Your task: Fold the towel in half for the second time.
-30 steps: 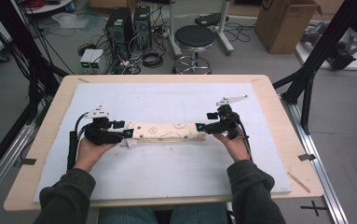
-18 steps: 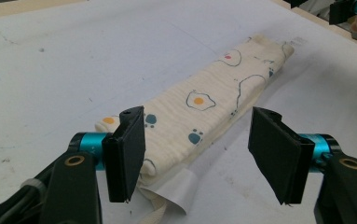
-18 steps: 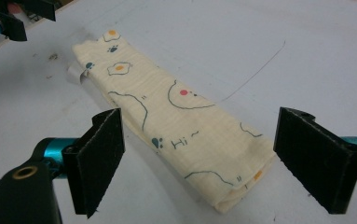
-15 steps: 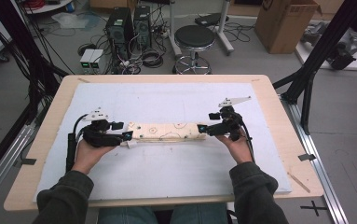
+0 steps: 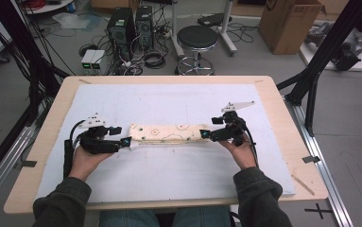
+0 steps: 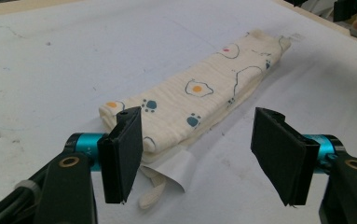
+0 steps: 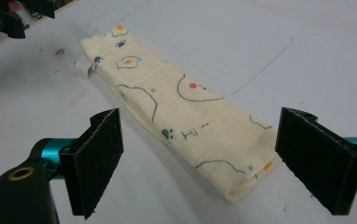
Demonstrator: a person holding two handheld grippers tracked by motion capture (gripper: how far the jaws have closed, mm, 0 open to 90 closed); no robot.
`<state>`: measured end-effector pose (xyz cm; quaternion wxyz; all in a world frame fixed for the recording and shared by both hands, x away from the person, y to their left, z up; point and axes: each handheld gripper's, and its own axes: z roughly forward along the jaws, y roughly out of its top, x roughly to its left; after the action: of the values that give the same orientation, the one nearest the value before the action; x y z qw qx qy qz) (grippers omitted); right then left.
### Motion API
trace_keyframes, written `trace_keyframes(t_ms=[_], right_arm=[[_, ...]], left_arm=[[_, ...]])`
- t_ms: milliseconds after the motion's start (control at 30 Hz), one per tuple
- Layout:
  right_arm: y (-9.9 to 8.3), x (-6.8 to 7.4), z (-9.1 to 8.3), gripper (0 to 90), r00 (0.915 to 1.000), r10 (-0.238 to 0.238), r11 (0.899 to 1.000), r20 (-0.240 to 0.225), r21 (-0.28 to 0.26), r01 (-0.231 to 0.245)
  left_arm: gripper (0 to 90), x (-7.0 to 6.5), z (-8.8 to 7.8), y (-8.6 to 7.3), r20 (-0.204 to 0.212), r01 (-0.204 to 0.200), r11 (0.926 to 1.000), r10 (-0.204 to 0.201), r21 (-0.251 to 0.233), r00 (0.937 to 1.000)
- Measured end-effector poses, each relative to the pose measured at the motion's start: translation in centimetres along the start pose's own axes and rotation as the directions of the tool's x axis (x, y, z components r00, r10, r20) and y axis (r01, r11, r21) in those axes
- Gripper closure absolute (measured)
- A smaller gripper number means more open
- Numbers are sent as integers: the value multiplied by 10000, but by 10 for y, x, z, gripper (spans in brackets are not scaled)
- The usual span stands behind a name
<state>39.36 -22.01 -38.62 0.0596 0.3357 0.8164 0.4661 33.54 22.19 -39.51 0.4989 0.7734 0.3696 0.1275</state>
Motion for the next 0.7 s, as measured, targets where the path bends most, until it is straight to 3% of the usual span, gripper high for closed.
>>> trace_keyframes(t_ms=[700], right_arm=[[-8, 6, -7, 132, 9999, -101, 9999, -45, 44, 101]], left_arm=[[314, -5, -12, -9, -80, -63, 10000, 63, -44, 9999]])
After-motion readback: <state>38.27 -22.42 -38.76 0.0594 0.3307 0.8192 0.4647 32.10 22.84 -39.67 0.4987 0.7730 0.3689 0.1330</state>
